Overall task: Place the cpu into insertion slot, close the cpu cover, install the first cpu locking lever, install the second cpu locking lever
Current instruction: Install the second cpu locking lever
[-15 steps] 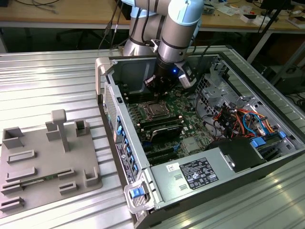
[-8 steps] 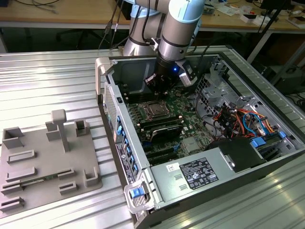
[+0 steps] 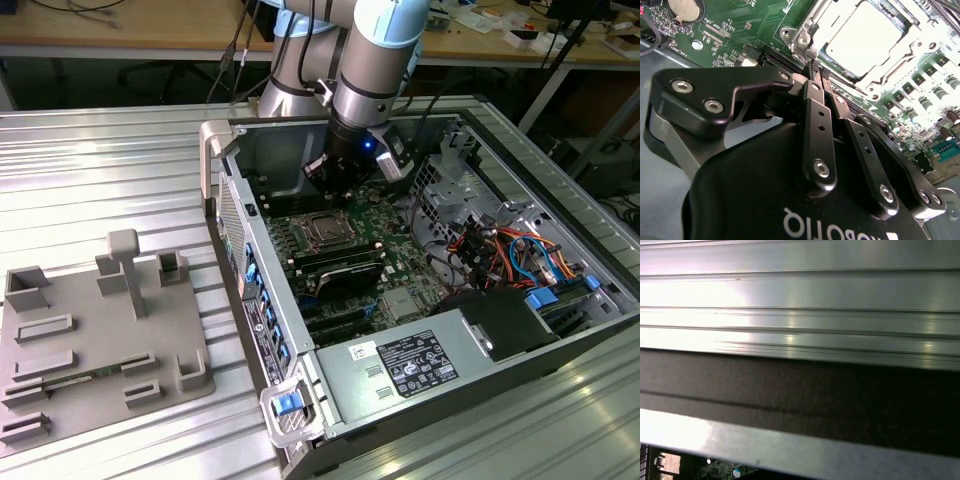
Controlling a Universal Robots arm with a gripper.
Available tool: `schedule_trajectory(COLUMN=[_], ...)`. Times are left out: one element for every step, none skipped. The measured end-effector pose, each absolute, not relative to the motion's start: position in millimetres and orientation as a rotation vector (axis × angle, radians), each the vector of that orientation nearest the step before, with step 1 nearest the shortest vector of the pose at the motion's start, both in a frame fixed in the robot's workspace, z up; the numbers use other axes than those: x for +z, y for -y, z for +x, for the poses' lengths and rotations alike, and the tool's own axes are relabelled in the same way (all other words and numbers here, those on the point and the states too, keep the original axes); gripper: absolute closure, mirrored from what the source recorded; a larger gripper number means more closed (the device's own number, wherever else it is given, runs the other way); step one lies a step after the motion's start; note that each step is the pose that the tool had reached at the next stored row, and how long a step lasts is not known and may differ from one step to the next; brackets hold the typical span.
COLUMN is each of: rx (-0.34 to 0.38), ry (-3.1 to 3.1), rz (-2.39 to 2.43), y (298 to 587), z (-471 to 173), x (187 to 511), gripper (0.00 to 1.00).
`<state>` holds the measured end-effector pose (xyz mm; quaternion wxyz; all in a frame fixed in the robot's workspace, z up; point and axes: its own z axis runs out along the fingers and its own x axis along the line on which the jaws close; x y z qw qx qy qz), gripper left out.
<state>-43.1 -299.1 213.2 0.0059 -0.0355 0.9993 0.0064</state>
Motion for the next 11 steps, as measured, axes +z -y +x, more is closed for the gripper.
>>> schedule_trajectory(rx=[0.02, 0.02, 0.021, 0.02, 0.021, 0.021, 0.021, 0.021, 0.021, 0.021, 0.02], ry=[-3.128, -3.128, -3.128, -3.128, -3.128, -3.128, -3.128, -3.128, -3.128, -3.128, -3.128], rz=[-0.111, -0.111, -0.111, -0.111, -0.111, -0.111, -0.111, -0.111, -0.111, -0.111, -0.111], y=[299.2, 300.0, 300.4, 300.9, 301.5, 301.9, 302.4, 302.5, 302.6, 302.7, 302.8], z=[-43.1, -43.1, -43.1, -43.1, -43.1, -43.1, -43.1, -43.1, -43.1, -43.1, -43.1], x=[213.1, 213.1, 213.1, 213.1, 213.0, 213.0, 213.0, 213.0, 213.0, 213.0, 213.1], gripper=[0.85, 0.85, 0.85, 0.85, 0.85, 0.85, 0.85, 0.85, 0.85, 0.85, 0.85])
